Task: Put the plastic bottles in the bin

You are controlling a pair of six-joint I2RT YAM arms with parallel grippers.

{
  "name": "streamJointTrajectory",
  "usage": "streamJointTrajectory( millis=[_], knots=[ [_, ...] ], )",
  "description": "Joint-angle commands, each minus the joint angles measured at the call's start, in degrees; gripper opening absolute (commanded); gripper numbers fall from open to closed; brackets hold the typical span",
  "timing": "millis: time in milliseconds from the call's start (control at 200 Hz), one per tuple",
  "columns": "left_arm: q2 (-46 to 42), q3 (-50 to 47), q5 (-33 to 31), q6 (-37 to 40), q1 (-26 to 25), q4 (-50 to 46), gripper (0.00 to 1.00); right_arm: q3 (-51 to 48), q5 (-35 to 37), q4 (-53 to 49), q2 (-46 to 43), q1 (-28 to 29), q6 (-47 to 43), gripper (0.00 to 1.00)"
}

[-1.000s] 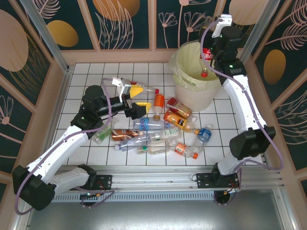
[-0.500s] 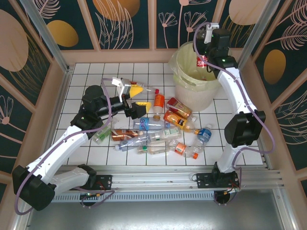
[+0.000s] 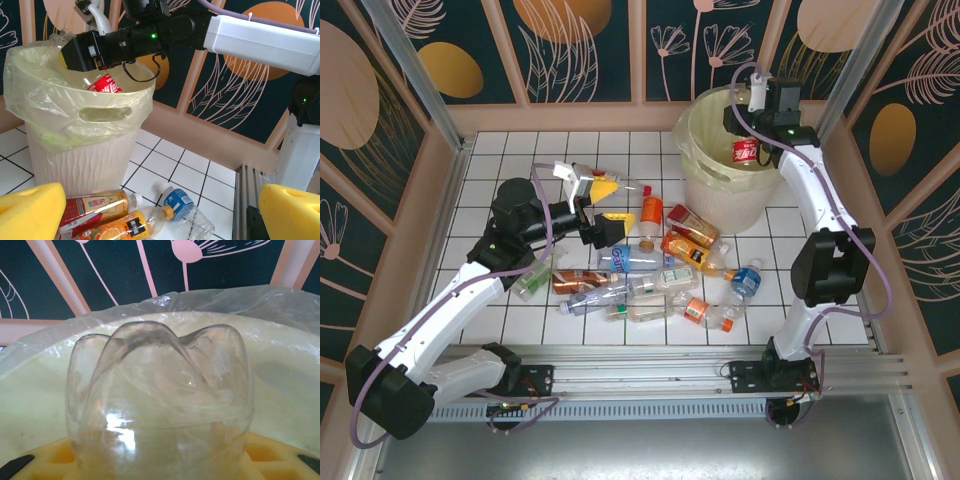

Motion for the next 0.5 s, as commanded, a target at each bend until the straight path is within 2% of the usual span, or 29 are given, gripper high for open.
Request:
streamJointTrajectory(
  millis=[0, 490],
  knots=[
    [-0.6, -0.6, -0.3, 1.2, -0.2, -0.8, 0.99, -0.1, -2.3, -3.8, 1.4, -0.2, -1.3, 0.50],
    [-0.4, -0.6, -0.7, 1.5, -0.2, -1.1, 0.99, 0.7, 2.6, -4.9, 7.5, 0.3, -2.5, 0.51]
  ],
)
